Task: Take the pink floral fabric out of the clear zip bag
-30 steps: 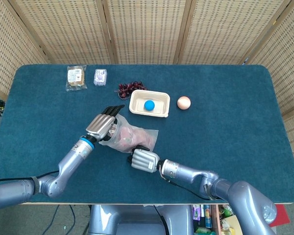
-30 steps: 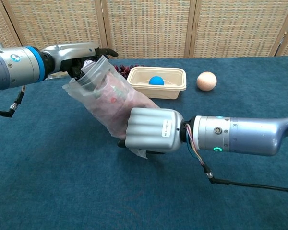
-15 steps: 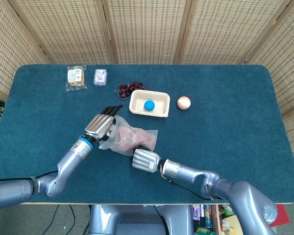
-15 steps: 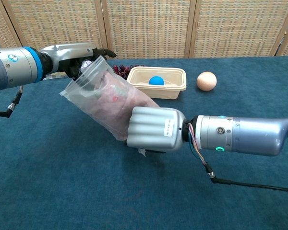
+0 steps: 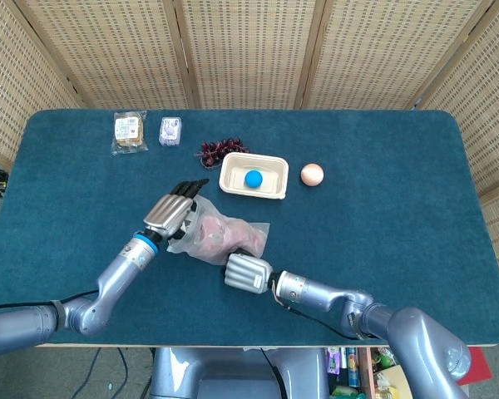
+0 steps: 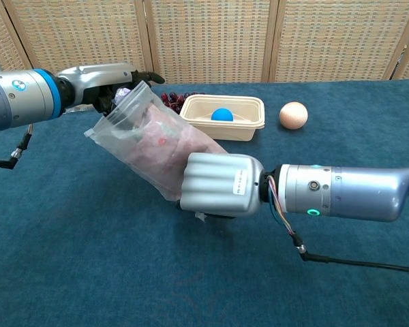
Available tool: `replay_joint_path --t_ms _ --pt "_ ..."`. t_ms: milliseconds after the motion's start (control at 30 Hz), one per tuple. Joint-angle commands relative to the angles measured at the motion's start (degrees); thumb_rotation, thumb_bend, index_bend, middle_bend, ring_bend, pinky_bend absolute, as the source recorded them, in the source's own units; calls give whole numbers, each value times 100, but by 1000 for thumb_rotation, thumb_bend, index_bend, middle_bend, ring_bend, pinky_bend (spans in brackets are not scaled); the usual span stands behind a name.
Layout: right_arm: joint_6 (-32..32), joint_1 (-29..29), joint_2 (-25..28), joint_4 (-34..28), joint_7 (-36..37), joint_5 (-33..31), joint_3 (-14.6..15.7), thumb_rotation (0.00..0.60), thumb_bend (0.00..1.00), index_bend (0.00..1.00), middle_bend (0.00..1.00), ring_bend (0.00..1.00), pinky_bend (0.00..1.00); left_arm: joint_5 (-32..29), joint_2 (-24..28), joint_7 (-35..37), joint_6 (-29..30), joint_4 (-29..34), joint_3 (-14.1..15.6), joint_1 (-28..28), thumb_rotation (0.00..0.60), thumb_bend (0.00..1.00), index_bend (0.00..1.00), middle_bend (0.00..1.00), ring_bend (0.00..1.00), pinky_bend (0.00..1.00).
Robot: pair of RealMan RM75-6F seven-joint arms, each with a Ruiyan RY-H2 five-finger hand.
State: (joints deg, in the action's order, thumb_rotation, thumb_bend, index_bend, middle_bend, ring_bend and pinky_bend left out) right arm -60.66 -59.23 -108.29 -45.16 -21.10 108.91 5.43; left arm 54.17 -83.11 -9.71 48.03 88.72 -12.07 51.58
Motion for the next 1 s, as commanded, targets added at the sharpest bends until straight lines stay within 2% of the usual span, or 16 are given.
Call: replay_joint_path --t_ms 33,400,700,1000 --pt "-5 6 11 -17 6 -8 4 600 852 759 815 722 992 6 -8 8 -5 -8 3 -3 600 867 709 0 0 0" --pt "-33 44 275 -177 -144 -33 21 600 888 765 819 725 994 49 124 90 86 -17 -89 -51 600 867 709 0 0 0" --pt "-142 273 1486 -1005 -673 -144 47 600 888 766 822 725 994 167 973 297 282 105 -210 -345 600 867 709 0 0 0" --pt "-180 692 2544 -1604 -1078 -292 204 600 887 765 822 725 994 522 1913 756 494 133 -174 -848 600 867 710 0 0 0"
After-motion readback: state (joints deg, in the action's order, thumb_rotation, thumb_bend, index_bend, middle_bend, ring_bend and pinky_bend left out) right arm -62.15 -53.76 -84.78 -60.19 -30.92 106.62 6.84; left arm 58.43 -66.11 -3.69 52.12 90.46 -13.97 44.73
